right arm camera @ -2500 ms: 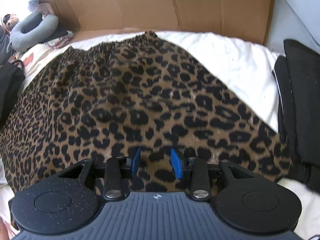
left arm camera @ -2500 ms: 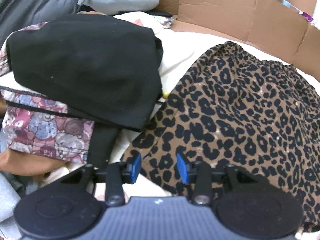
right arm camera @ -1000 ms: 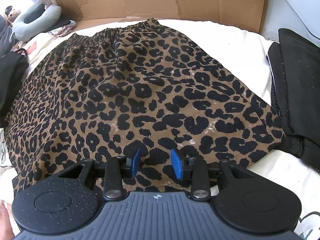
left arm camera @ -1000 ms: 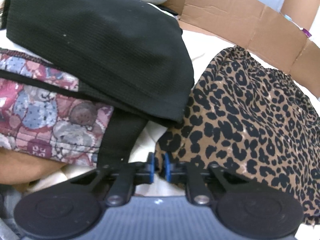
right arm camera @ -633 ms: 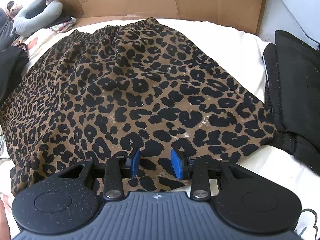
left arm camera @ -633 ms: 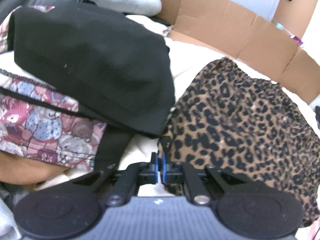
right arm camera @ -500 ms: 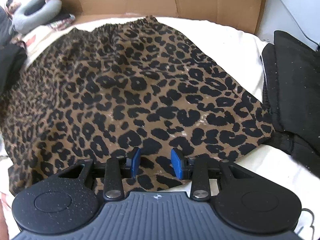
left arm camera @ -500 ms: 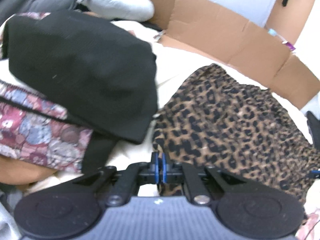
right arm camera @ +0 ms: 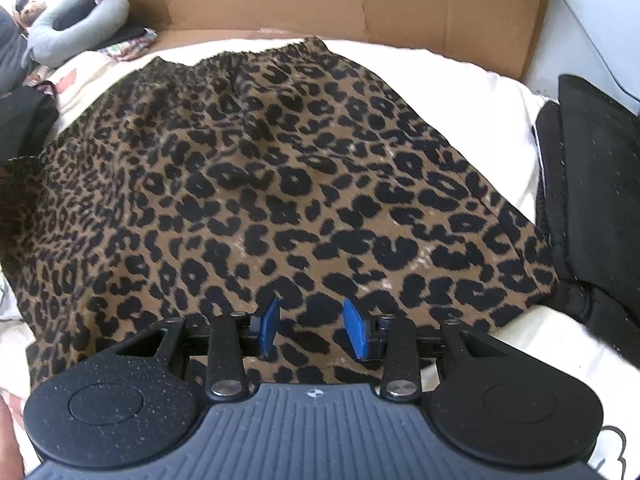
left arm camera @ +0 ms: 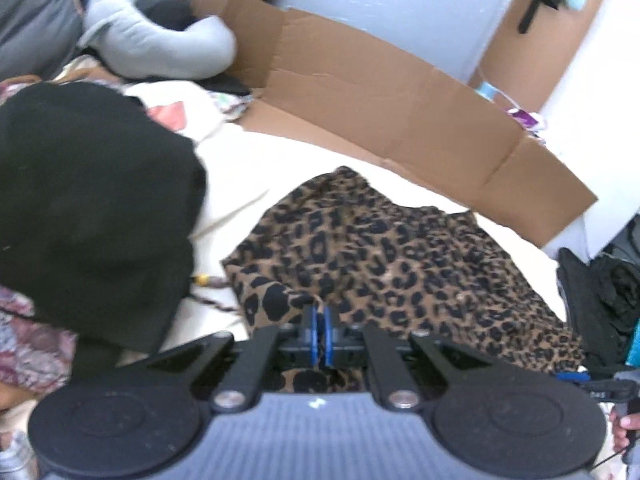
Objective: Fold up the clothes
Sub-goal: 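Pinch the pants leg edge with the left tool and lift it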
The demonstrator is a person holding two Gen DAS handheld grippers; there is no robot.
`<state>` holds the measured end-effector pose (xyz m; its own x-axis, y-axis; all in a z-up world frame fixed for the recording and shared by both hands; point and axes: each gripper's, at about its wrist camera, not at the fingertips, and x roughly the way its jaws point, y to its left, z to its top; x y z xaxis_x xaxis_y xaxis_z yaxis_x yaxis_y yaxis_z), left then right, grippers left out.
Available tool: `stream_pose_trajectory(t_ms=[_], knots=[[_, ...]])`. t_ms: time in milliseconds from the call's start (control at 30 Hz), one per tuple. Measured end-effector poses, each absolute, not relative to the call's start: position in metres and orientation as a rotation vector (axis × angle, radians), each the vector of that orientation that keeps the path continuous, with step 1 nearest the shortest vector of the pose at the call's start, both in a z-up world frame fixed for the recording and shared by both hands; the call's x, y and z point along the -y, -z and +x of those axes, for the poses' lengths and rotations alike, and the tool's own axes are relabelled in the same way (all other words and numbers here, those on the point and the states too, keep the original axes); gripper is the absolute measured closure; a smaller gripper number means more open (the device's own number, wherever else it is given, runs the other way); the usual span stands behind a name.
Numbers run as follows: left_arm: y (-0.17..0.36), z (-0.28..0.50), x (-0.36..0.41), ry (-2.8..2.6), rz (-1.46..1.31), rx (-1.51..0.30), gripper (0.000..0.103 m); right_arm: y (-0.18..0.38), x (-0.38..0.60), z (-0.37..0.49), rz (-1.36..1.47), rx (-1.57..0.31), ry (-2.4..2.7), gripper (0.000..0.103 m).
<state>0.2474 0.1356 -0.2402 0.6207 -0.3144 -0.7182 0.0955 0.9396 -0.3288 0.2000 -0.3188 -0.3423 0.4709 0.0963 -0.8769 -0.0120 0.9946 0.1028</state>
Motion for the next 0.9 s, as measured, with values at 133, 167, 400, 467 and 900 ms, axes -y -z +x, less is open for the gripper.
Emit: stream_pose_trajectory(t_ms=[133, 167, 400, 467, 900], knots=[[0.232, 0.254, -0.113, 0.29, -0.286, -0.866, 0.1, 0.332, 0.313, 0.201, 0.102, -1.041, -0.104, 0.052], [0.23, 0.255, -0.107, 0.304, -0.289, -0.865, 0.1, 0.33, 0.311, 0.202, 0.106, -1.029, -0.118, 0.051], [0.225, 0.259, -0.068, 0.385, -0.311, -0.864, 0.1, 0.316, 0.289, 0.21, 0.129, -0.963, -0.22, 0.051], [0.226, 0.26, -0.058, 0.403, -0.313, -0.868, 0.1, 0.31, 0.281, 0.213, 0.14, -0.942, -0.25, 0.051], [0.225, 0.262, -0.001, 0.507, -0.344, -0.896, 0.1, 0.29, 0.22, 0.222, 0.219, -0.864, -0.458, 0.051]])
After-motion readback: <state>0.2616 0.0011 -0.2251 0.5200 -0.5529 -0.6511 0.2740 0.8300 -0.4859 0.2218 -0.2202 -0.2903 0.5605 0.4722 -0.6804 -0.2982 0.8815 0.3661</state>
